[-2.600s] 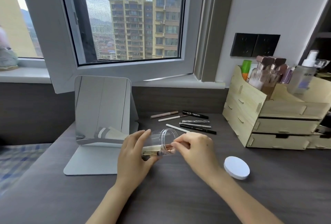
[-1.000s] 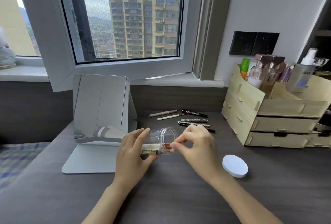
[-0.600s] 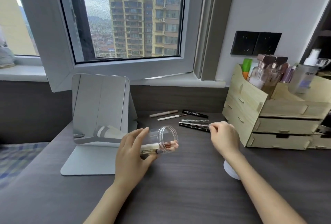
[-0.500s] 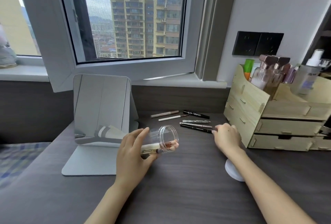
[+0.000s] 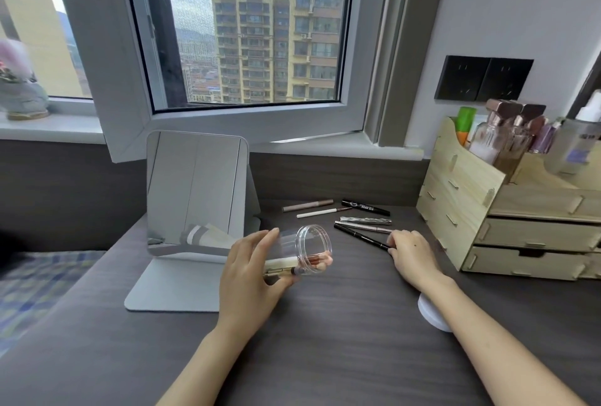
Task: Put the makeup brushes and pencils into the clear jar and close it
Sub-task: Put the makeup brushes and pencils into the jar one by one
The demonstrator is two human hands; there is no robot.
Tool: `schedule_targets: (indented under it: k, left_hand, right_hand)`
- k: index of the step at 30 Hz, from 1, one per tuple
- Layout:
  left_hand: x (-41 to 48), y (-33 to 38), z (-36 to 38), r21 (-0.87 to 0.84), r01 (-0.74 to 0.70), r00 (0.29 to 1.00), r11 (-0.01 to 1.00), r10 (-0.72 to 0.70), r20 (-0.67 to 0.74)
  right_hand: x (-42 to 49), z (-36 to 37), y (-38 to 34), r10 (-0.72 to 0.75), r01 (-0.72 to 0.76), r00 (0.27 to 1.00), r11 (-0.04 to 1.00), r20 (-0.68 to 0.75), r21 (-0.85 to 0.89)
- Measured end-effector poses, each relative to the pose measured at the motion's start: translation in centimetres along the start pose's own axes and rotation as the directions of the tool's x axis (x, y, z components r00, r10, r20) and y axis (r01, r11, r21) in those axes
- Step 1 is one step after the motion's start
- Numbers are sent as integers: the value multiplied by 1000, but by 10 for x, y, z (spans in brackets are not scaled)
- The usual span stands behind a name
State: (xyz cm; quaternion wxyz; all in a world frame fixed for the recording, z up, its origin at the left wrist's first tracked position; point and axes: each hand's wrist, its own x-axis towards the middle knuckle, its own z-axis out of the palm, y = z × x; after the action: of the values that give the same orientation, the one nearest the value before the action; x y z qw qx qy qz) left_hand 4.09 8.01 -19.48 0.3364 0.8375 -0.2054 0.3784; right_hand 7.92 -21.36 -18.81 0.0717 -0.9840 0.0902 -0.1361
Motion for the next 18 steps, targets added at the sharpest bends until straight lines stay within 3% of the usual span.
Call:
schedule_targets:
  k: [4, 7, 10, 12, 15, 18]
  left_hand:
    - [-1, 1, -2, 10, 13, 1000, 1000, -13, -1]
    - [-2, 1, -2, 16, 23, 1000, 1000, -23, -5]
    - [-1, 1, -1, 15, 32, 999, 999, -32, -5]
    - [0, 2, 1, 16, 26, 1000, 1000, -26, 1]
    - [-2, 3, 2, 8, -10, 1000, 1000, 10, 12]
    - [-2, 5, 3, 9, -37, 999, 999, 37, 23]
  right_hand:
    - [-24, -22, -6, 30, -7, 998, 941, -63, 339]
    - [-55, -59, -4, 49, 18, 996, 736, -80, 677]
    - [-83, -97, -2, -4, 68, 997, 525, -77, 849]
    - [-91, -109, -7, -57, 130, 991, 537, -118, 834]
    - [-93, -109, -29, -166, 285, 957, 700, -239, 655]
    - [-90, -91, -58, -242, 413, 901, 736, -361, 536]
